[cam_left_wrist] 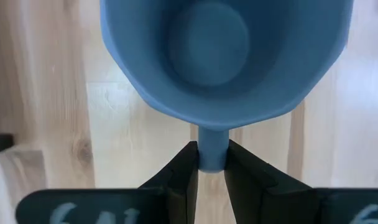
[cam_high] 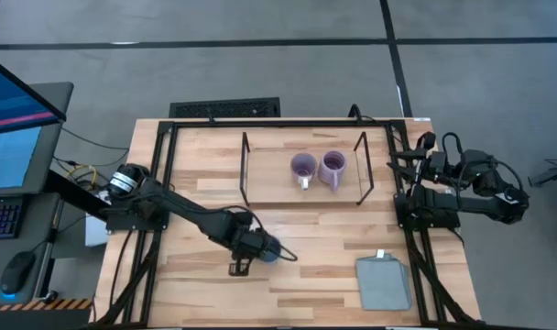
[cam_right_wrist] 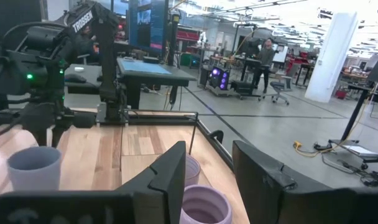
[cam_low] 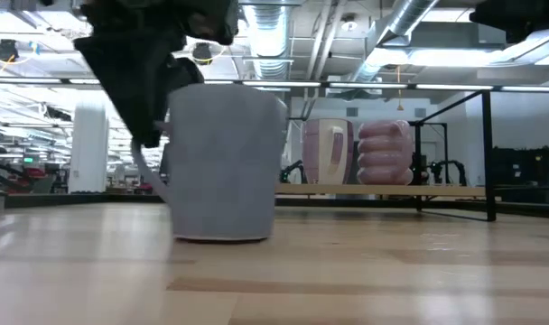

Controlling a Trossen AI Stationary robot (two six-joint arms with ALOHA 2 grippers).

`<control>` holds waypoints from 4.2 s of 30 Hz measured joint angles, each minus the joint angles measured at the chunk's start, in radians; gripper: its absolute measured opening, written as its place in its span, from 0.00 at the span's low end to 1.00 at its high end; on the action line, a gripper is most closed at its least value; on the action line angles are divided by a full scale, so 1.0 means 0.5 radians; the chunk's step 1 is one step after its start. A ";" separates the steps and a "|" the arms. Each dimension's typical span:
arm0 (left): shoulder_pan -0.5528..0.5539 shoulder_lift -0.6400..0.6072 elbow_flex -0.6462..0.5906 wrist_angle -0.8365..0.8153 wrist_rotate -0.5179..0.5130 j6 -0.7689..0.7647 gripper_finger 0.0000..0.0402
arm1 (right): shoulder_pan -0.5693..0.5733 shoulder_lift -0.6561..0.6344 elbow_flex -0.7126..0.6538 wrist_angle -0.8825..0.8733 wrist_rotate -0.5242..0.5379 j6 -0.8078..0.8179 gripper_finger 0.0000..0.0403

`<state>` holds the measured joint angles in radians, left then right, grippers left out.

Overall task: Stack small to large cups/mugs on shelf
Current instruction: Put the blue mug on the shelf

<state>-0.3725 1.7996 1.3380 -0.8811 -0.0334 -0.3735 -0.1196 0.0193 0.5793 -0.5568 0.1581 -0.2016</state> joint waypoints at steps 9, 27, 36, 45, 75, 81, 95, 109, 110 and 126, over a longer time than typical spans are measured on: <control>0.122 0.000 -0.001 0.167 -0.001 -0.463 0.14 | 0.000 0.000 0.000 0.000 0.000 0.000 0.38; 0.219 0.000 -0.002 0.342 -0.054 -0.794 0.18 | 0.000 0.001 -0.001 0.001 0.000 -0.007 0.38; 0.223 0.000 -0.002 0.380 -0.053 -0.915 0.09 | 0.001 0.000 0.000 0.001 0.000 -0.011 0.38; 0.223 0.000 -0.002 0.511 -0.073 -1.046 0.16 | 0.000 0.001 0.000 0.002 0.000 -0.016 0.39; 0.220 0.005 -0.002 0.550 -0.190 -1.194 0.12 | 0.000 0.000 0.000 0.002 0.000 -0.016 0.38; 0.208 0.005 0.000 0.438 -0.348 -1.139 0.12 | 0.000 0.000 0.000 0.002 0.000 -0.016 0.38; 0.199 0.005 0.000 0.315 -0.493 -1.055 0.11 | 0.000 0.000 0.000 0.002 0.000 -0.016 0.38; 0.197 0.005 -0.001 0.323 -0.486 -1.022 0.20 | 0.000 0.000 0.000 0.001 -0.001 -0.016 0.38; 0.197 0.005 -0.001 0.322 -0.484 -1.022 0.20 | 0.000 0.000 0.000 0.001 0.000 -0.016 0.38; 0.181 0.260 0.044 0.383 -0.314 -1.108 0.20 | 0.001 0.000 -0.001 0.001 -0.001 -0.015 0.39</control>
<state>-0.2819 1.9298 1.3600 -0.6896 -0.1902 -0.9274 -0.1192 0.0193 0.5789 -0.5564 0.1577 -0.2092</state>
